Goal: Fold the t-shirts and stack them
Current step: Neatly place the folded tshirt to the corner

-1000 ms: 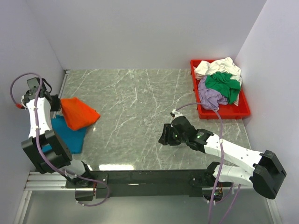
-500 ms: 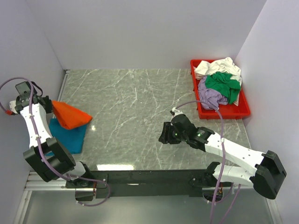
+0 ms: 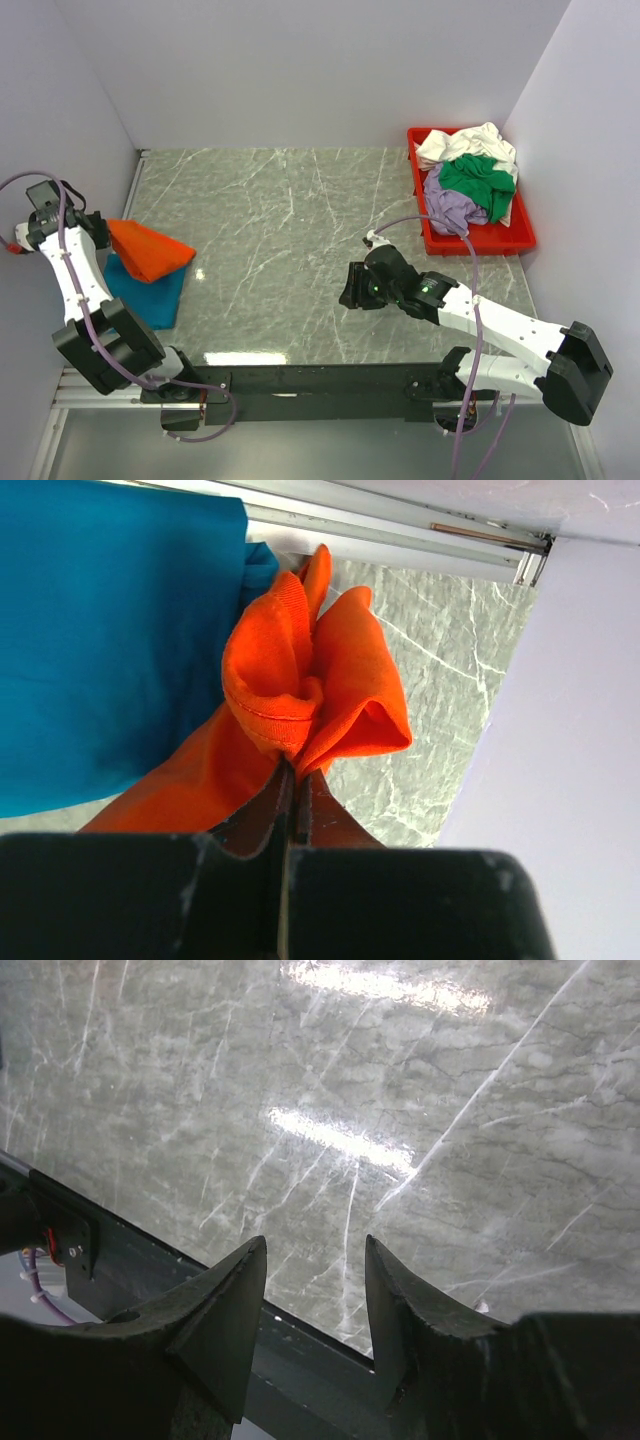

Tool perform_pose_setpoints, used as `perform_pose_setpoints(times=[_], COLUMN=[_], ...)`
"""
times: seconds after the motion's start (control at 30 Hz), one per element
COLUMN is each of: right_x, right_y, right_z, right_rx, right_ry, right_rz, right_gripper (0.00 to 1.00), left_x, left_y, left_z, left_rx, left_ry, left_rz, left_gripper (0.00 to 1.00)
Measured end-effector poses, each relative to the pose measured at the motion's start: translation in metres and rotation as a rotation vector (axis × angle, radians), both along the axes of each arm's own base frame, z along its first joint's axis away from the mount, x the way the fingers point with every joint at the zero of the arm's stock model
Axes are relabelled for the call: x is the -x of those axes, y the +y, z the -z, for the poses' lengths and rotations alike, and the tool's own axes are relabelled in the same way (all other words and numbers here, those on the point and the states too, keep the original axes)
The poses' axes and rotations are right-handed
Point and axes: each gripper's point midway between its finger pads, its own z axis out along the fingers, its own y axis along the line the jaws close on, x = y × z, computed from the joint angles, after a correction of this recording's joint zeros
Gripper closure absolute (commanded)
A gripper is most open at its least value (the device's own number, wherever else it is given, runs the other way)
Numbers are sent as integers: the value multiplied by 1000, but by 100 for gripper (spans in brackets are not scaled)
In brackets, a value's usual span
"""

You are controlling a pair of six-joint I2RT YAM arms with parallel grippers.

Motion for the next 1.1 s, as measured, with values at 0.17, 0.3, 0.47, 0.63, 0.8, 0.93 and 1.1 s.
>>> perform_pose_setpoints(times=[0.17, 0.3, 0.47, 0.63, 0.8, 0.93, 1.1], right_x=[2, 2, 2, 3, 3, 4, 6], right_y=[-2, -3, -3, -3, -2, -2, 0], right_z=[2, 2, 1, 0, -1, -2, -3], right_rx=[12, 15, 10, 9, 7, 3, -1], right_ry=[8, 10, 6, 5, 3, 0, -3], right_rz=[2, 2, 2, 0, -3, -5, -14], right_gripper=[49, 49, 49, 49, 49, 49, 49], left_x=[10, 15, 21, 26, 35, 46, 69], left_y=[0, 1, 4, 5, 8, 10, 6], left_z=[-3, -9, -11, -10, -2, 7, 29], left_rx=[-3, -17, -27, -28, -22, -16, -2], left_ry=[11, 6, 9, 22, 40, 62, 105], left_rz=[-4, -4, -1, 9, 9, 6, -15], left_gripper=[99, 99, 99, 99, 99, 99, 88])
